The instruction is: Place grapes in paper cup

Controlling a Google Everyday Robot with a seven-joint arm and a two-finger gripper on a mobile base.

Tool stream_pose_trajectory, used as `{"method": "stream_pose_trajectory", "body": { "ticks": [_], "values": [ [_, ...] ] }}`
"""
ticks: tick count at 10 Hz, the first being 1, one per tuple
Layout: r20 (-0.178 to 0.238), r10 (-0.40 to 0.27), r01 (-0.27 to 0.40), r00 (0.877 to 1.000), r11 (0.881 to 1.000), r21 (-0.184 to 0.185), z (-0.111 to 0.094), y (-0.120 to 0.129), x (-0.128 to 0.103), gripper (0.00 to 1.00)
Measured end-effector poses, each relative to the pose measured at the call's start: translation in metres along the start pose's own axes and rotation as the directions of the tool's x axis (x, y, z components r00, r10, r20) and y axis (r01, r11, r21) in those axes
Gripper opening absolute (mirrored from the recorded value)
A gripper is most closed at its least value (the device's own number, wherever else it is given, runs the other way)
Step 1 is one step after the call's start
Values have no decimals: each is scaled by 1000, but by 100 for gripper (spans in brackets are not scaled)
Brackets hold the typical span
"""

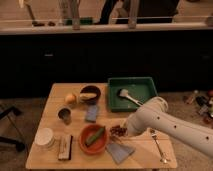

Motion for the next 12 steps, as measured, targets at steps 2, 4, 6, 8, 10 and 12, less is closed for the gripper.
{"method": "stream_pose_trajectory", "body": {
  "ticks": [2,4,6,8,10,12],
  "values": [
    [3,-17,17,1000,1000,6,-8,-5,-13,2],
    [3,-34,34,999,999,17,-24,-10,-27,2],
    [8,-52,52,999,998,20,-26,-13,-38,2],
    [15,-68,68,998,997,25,-25,-14,-49,2],
    [23,-96,95,995,995,27,-28,-18,-67,2],
    [28,-114,114,993,993,29,-34,-21,-80,2]
  ]
}}
